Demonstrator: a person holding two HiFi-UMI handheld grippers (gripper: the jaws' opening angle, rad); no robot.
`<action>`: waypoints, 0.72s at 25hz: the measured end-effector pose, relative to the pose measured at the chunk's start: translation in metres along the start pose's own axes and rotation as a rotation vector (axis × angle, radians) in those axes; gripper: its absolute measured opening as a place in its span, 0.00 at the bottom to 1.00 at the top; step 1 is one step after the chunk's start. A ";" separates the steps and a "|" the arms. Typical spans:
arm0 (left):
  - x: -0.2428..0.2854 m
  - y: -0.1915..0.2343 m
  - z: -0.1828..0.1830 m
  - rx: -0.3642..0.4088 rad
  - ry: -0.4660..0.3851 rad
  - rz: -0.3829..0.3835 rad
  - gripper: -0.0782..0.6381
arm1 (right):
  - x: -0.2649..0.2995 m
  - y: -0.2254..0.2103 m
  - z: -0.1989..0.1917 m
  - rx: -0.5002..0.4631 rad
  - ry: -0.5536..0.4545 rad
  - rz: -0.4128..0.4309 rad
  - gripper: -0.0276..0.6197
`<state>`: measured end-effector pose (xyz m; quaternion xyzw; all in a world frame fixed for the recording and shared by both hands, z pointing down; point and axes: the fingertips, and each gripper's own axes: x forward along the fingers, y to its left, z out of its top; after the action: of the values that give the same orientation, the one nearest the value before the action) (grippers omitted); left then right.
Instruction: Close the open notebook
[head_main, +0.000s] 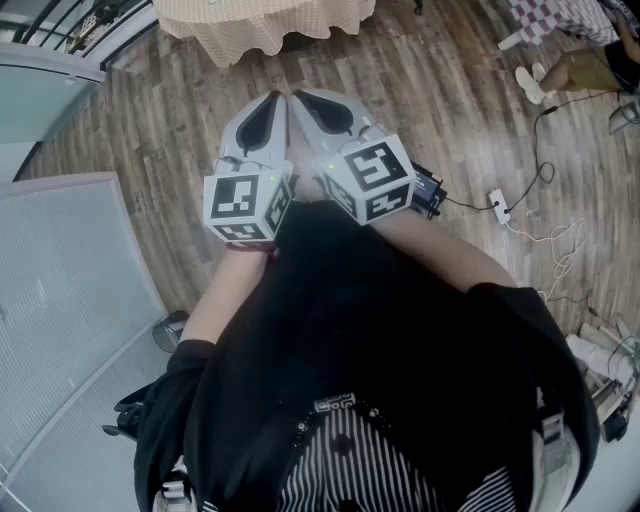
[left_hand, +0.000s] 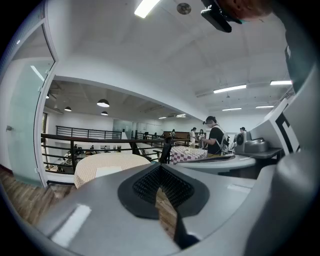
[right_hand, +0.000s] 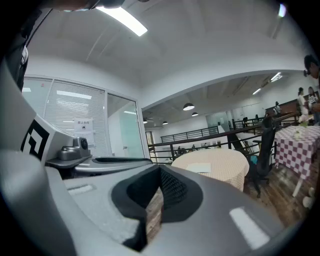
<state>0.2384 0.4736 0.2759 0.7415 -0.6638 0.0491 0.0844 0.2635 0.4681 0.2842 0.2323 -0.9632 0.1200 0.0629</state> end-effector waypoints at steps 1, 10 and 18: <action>0.001 0.001 0.001 -0.002 -0.006 0.004 0.11 | 0.001 0.000 0.000 0.001 -0.001 0.003 0.05; -0.006 -0.001 -0.003 0.005 -0.013 0.016 0.11 | 0.001 -0.003 -0.014 0.100 -0.019 0.004 0.04; 0.000 0.004 -0.011 -0.020 0.014 0.011 0.11 | 0.006 -0.004 -0.019 0.113 -0.004 0.016 0.05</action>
<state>0.2354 0.4750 0.2870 0.7366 -0.6677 0.0482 0.0964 0.2609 0.4667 0.3043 0.2281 -0.9568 0.1743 0.0468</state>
